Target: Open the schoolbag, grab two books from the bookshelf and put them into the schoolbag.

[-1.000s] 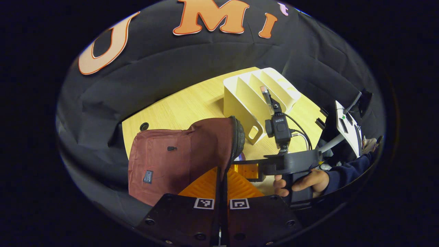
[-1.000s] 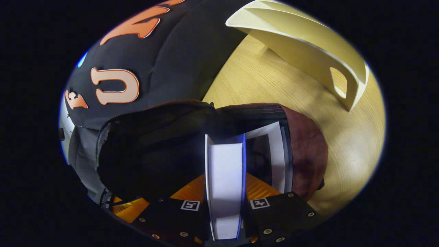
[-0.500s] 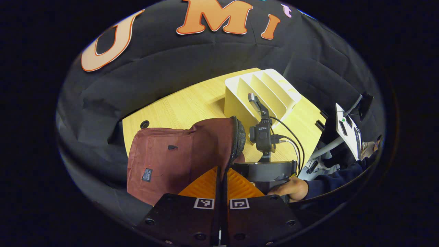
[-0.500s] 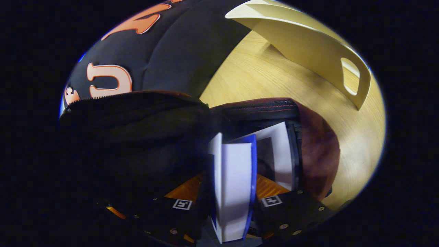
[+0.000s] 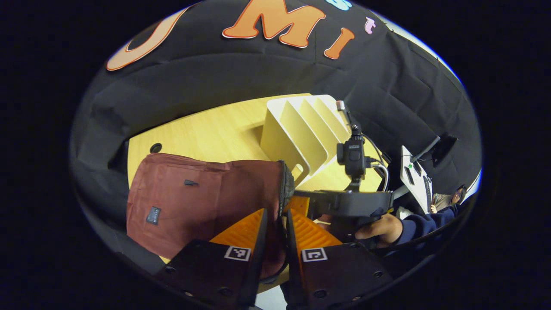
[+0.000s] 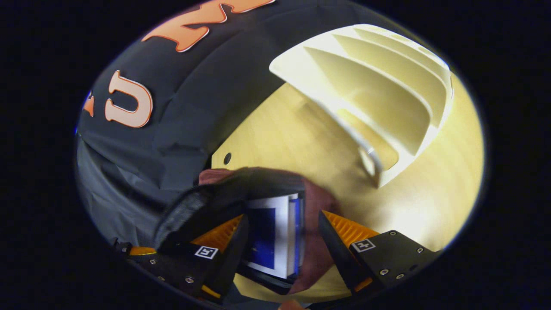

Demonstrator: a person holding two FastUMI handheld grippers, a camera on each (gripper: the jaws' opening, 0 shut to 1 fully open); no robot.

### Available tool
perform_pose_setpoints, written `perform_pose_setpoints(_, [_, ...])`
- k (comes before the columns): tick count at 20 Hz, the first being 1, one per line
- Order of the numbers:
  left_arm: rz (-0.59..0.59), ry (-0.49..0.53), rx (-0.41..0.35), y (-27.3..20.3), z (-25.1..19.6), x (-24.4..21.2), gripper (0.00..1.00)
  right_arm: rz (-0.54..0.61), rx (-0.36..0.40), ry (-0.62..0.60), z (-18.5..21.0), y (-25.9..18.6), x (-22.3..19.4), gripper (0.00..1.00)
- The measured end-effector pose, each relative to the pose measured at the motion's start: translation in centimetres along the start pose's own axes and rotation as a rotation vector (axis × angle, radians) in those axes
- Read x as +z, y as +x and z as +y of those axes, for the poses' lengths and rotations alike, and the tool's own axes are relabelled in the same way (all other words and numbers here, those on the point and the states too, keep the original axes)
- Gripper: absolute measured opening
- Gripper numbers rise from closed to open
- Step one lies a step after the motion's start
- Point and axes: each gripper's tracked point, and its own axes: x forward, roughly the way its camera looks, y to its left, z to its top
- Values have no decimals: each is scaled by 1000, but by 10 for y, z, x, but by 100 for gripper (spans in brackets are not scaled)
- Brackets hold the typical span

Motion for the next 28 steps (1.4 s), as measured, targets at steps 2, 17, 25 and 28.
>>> perform_pose_setpoints(2, [-10, -19, -22, 5, -12, 0, 43, -42, -34, -39, -20, -16, 22, 96])
perform_pose_setpoints(17, [-266, -28, 255, 60, -124, 85, 94, -333, -83, -425, -133, -153, 217, 97])
perform_pose_setpoints(25, [-505, -84, 502, 48, -164, 133, 97, -482, -39, -578, -152, -228, 280, 97])
perform_pose_setpoints(28, [-605, -43, 632, 23, -181, 149, 96, -524, -8, -634, -144, -257, 290, 97])
